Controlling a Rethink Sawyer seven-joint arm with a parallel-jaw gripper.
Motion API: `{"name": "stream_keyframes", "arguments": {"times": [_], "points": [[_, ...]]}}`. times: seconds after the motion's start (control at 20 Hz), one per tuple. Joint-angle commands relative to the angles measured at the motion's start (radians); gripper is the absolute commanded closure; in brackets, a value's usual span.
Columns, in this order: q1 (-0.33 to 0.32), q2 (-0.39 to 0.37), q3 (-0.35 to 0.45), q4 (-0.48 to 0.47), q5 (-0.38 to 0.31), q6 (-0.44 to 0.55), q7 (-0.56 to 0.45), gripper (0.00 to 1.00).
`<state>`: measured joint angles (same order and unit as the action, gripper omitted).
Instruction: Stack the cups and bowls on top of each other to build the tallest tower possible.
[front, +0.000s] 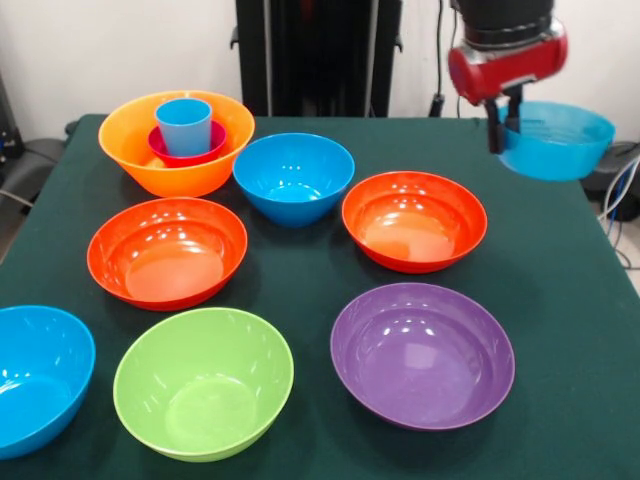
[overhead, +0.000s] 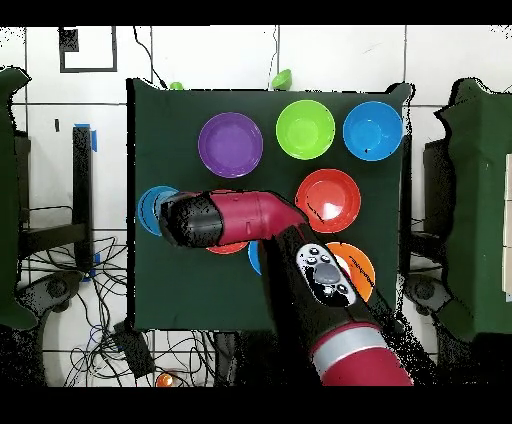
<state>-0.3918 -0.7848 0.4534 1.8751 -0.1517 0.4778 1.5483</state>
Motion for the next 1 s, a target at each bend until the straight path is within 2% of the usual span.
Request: {"name": "stream_keyframes", "arguments": {"times": [0.05, 0.45, 0.65, 1.0], "points": [[-0.152, -0.035, 0.185, 0.117, -0.003, 0.158, -0.168, 1.0], [-0.313, -0.048, 0.303, 0.124, -0.028, 0.284, -0.235, 1.0], [-0.383, -0.03, 0.349, 0.109, -0.058, 0.339, -0.271, 1.0], [-0.481, -0.015, 0.399, 0.037, -0.125, 0.488, -0.348, 1.0]]}}
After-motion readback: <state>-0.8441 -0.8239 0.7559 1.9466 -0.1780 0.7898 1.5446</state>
